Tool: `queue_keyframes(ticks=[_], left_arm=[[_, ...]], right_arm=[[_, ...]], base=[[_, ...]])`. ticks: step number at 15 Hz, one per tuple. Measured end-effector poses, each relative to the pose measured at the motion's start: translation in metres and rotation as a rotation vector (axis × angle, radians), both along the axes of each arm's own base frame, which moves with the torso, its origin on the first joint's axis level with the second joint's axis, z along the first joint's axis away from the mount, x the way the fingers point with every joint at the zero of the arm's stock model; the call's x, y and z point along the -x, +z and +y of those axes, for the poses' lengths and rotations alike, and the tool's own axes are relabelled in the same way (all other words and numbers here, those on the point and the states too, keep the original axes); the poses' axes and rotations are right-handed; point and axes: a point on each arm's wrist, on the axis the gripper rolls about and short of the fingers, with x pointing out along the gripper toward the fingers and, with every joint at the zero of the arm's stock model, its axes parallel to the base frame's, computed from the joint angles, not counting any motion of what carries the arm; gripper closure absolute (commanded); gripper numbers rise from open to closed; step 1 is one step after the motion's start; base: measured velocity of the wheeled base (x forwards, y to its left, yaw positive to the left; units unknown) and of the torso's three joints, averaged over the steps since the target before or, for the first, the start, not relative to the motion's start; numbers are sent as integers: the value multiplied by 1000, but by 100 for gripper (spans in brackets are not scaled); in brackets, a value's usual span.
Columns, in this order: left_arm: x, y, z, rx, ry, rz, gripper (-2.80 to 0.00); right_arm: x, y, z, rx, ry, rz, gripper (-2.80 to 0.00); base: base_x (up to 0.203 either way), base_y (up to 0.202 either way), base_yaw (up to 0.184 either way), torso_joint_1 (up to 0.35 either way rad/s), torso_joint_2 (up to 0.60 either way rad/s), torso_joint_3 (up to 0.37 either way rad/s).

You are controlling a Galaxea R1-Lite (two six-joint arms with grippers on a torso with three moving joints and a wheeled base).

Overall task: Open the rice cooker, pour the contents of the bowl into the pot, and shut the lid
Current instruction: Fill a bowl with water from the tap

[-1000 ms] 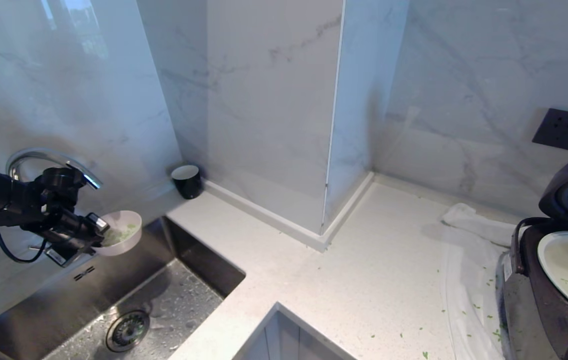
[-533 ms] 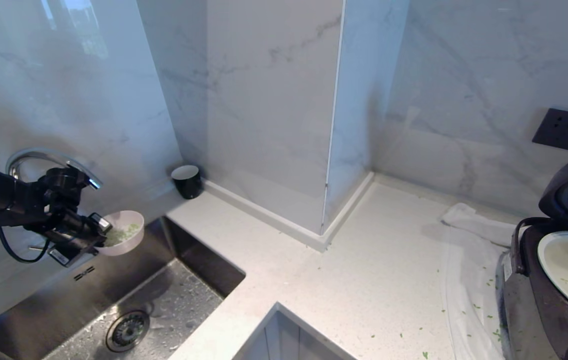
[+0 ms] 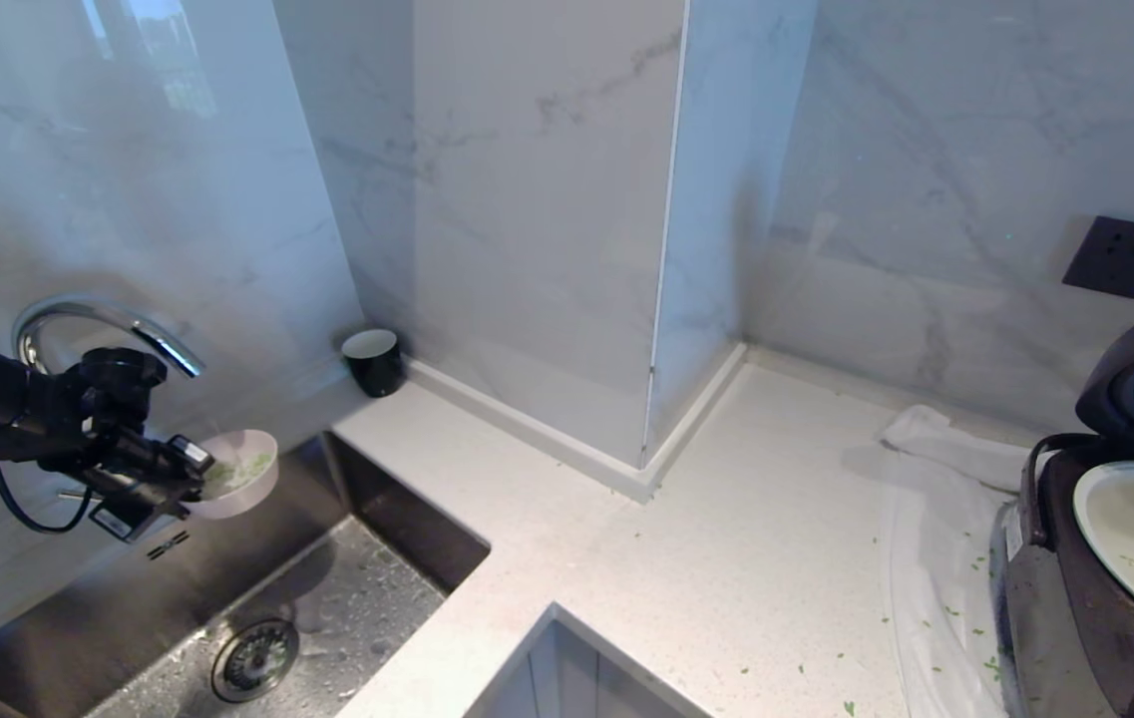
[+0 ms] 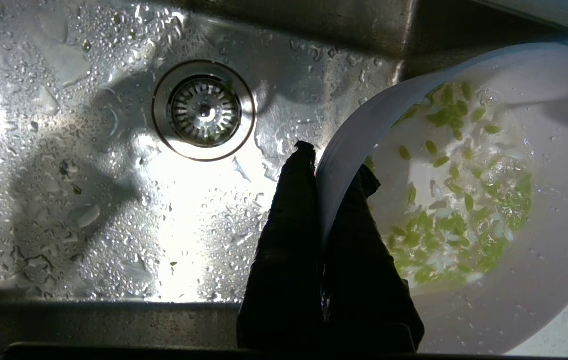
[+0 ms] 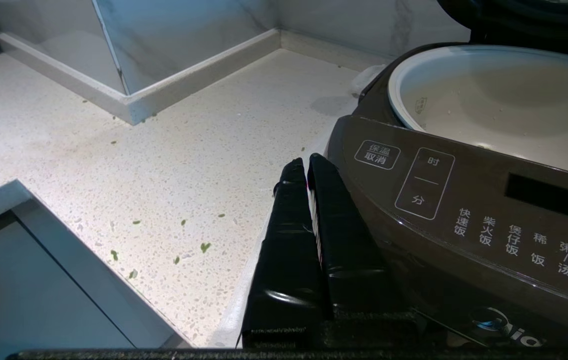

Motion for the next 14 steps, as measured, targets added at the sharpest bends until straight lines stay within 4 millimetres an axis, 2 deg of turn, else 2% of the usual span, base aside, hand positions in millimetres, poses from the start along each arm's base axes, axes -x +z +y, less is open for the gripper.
queue_keyframes(ticks=[9, 11, 14], left_arm=[[-2, -3, -1, 1, 4, 5, 0], [1, -3, -7, -1, 0, 14, 0], [13, -5, -26, 9, -39, 52, 0]], right_arm=[[0, 0, 0, 0, 0, 0, 0], [0, 0, 0, 0, 0, 0, 0], [0, 0, 0, 0, -1, 0, 0]], base=[[0, 0, 0, 0, 0, 0], [0, 0, 0, 0, 0, 0], [0, 0, 0, 0, 0, 0]])
